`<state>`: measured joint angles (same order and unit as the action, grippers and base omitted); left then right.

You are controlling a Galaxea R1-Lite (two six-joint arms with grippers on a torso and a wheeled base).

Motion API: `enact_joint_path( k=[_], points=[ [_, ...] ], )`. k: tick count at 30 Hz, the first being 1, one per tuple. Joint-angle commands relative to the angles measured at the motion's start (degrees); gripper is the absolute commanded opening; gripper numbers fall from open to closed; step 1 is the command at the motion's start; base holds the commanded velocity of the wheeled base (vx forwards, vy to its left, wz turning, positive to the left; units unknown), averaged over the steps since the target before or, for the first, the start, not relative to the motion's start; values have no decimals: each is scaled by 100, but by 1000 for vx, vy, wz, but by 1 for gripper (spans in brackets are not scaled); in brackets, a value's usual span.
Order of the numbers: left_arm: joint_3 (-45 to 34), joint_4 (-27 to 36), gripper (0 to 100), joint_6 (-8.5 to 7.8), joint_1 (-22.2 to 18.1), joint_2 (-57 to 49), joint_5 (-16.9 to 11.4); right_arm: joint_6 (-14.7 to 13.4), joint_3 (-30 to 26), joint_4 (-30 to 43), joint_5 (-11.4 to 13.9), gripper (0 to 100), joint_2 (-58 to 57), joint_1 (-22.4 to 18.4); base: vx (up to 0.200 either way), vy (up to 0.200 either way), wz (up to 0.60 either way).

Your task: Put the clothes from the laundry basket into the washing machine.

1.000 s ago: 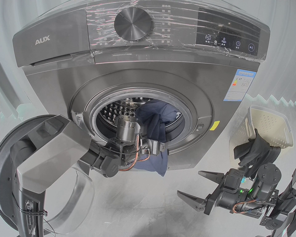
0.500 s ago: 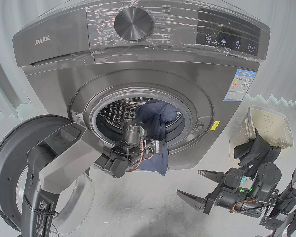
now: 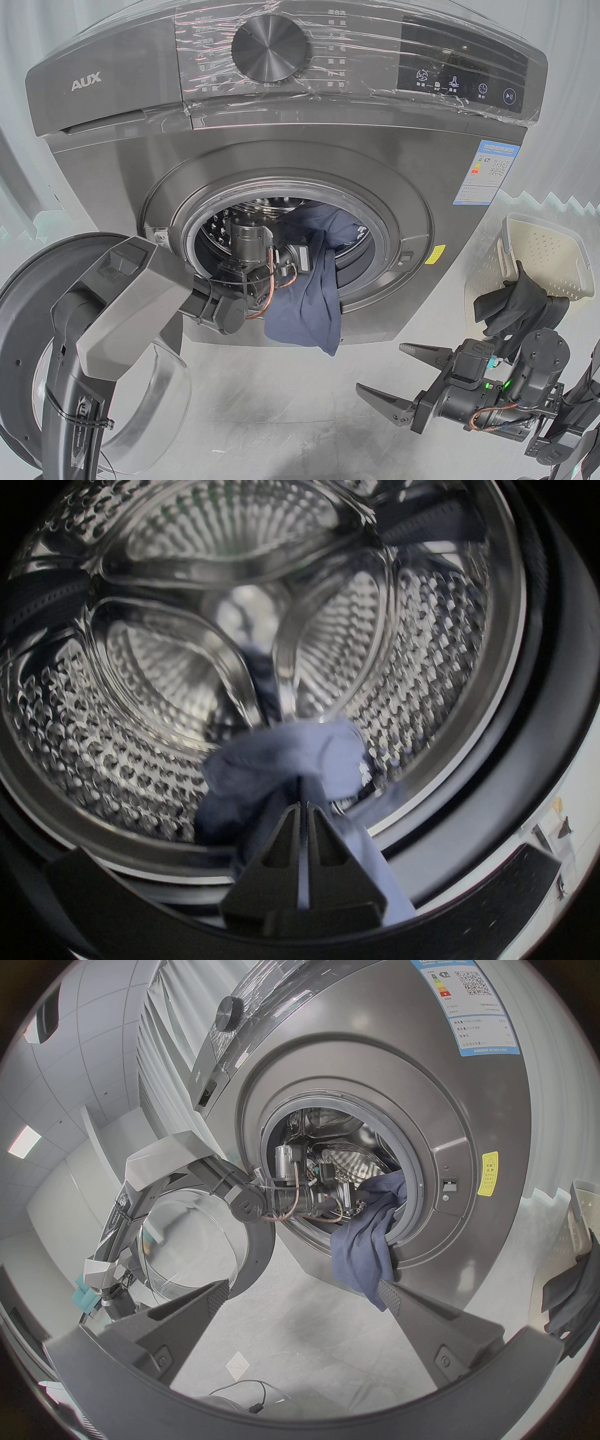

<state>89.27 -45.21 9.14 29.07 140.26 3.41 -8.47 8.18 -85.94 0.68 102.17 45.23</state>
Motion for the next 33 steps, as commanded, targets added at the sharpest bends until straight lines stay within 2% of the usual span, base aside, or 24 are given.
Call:
enact_joint_path(
  k=[1,4,9,10,16,28,33],
  points=[
    [512,-49,0,26,-121,98,107,-5,17,-1,-7,100,31,21,0,0,0],
    [802,-119,0,35,-121,238,265,-5,8,-1,-51,100,31,21,0,0,0],
    [266,-128,0,17,-51,98,186,-5,17,-1,-59,100,31,21,0,0,0],
    [117,-128,100,17,-16,1,160,-5,17,-1,-51,100,31,21,0,0,0],
    [-551,-22,100,26,239,-307,-157,-5,17,-1,-59,100,22,21,0,0,0],
    [-657,-84,100,-71,283,45,-166,-5,43,-1,-59,100,14,21,0,0,0],
    [-604,-146,100,-167,283,265,-174,-5,43,-1,-59,100,14,21,0,0,0]
  ],
)
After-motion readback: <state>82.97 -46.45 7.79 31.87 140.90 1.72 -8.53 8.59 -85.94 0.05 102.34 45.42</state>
